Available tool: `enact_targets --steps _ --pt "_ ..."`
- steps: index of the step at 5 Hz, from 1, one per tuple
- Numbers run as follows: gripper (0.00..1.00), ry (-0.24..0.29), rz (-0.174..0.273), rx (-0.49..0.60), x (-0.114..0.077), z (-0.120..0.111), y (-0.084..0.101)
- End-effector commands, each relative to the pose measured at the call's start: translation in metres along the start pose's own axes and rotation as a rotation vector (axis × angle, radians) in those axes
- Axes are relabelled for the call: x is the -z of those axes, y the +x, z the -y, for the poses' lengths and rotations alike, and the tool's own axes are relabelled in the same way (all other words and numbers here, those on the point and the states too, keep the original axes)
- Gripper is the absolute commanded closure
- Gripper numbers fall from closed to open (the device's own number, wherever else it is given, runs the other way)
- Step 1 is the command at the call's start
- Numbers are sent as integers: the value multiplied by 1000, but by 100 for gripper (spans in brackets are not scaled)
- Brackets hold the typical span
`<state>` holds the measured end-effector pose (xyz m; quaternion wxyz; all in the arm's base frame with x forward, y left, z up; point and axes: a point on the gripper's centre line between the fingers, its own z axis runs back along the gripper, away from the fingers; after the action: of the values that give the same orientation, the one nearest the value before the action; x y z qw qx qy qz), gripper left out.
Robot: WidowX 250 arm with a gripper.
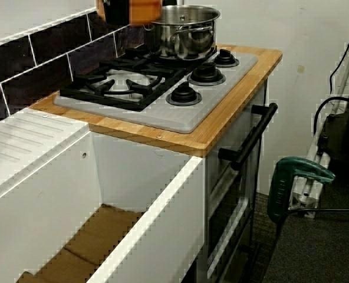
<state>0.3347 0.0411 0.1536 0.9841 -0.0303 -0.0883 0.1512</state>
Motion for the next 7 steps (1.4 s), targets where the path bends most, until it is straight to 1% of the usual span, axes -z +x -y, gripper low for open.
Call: enact_targets --steps 1,2,3,4,5,6,7 --pt "100 22 164 51 -35 39 -10" --pt "100 113 239 79 -20 58 -27" --pt "100 262 410 128 -1 73 -47" --pt "100 316 485 138 3 81 -52" --pt "100 346 551 134 0 85 -45" --pt "100 343 552 95 -7 85 -29" --pt "100 324 557 45 -17 88 -16"
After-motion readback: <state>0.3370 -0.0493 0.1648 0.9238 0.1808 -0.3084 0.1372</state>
